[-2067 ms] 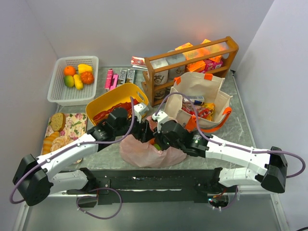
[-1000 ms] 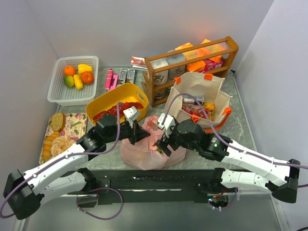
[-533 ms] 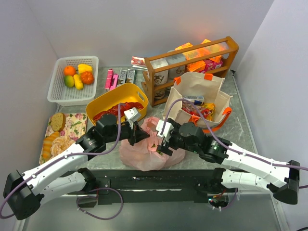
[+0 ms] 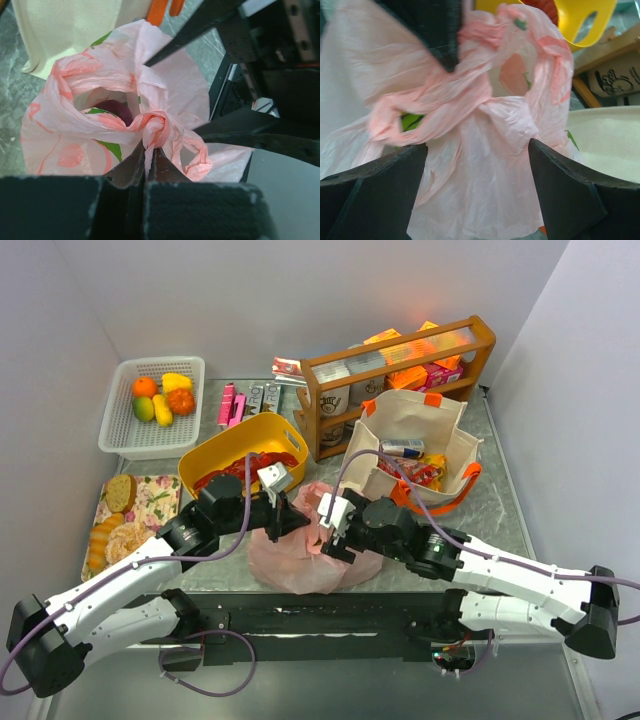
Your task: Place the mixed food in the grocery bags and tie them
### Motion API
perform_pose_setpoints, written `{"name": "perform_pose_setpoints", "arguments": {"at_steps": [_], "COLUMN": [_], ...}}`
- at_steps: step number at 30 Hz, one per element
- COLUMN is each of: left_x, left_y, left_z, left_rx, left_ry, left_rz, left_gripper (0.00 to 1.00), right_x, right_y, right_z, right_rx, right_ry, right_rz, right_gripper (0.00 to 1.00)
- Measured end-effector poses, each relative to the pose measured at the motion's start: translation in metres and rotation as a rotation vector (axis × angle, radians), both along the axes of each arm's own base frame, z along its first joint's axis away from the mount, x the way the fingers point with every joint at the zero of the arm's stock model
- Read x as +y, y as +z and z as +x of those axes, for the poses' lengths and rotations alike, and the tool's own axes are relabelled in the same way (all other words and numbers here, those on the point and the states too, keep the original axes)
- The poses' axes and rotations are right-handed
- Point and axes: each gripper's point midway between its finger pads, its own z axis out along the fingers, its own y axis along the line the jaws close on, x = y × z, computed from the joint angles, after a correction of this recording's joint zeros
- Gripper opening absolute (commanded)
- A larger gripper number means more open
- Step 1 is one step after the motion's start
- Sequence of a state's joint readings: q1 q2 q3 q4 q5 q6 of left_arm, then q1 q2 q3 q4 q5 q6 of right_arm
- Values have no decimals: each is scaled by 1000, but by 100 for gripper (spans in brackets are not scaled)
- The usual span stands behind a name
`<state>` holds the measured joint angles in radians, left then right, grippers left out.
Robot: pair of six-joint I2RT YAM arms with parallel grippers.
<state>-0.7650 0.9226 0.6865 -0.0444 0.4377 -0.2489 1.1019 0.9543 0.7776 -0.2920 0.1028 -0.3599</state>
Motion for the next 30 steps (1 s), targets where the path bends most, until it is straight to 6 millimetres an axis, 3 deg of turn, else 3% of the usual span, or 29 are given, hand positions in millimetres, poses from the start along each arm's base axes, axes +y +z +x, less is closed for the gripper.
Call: {"name": "perform_pose_setpoints", "arguments": {"at_steps": [3,4,6,9,10,12,17,24,30], "left_x": [-1,-2,-3,-5,-5,-4,-6,-9,-10], "left_y": [0,-1,-3,-6,-7,-7,-3,1,17], "left_z": [-3,-4,-6,-8,-8,-6,-1,12,23], "left_rx": [5,9,17,28,29,22,-25,-128,-257], "left_ry": [-19,-29,-43,-61,-62,-53,-17,86,180], "left_rz": [-3,-3,-1,4,7,12,27,60,40], "left_gripper": [1,1,1,1,1,1,1,1,1], "right_x": [0,0,0,-1,-1,-2,-7,-6,0], "right_y": [-4,-6,-11,-17,-17,-16,-5,17,19], "right_z": [8,11,16,22,24,25,22,1,-16], "right_rx": [-11,-13,-19,-25,-25,-27,-9,74,172], "right_ry": [-41,-54,-74,-113,-121,-134,-160,-104,-50], "right_rz": [-16,-23,-41,-63,-64,-60,-28,42,73], "right_gripper": [76,66,55,28,12,0,0,0,0]}}
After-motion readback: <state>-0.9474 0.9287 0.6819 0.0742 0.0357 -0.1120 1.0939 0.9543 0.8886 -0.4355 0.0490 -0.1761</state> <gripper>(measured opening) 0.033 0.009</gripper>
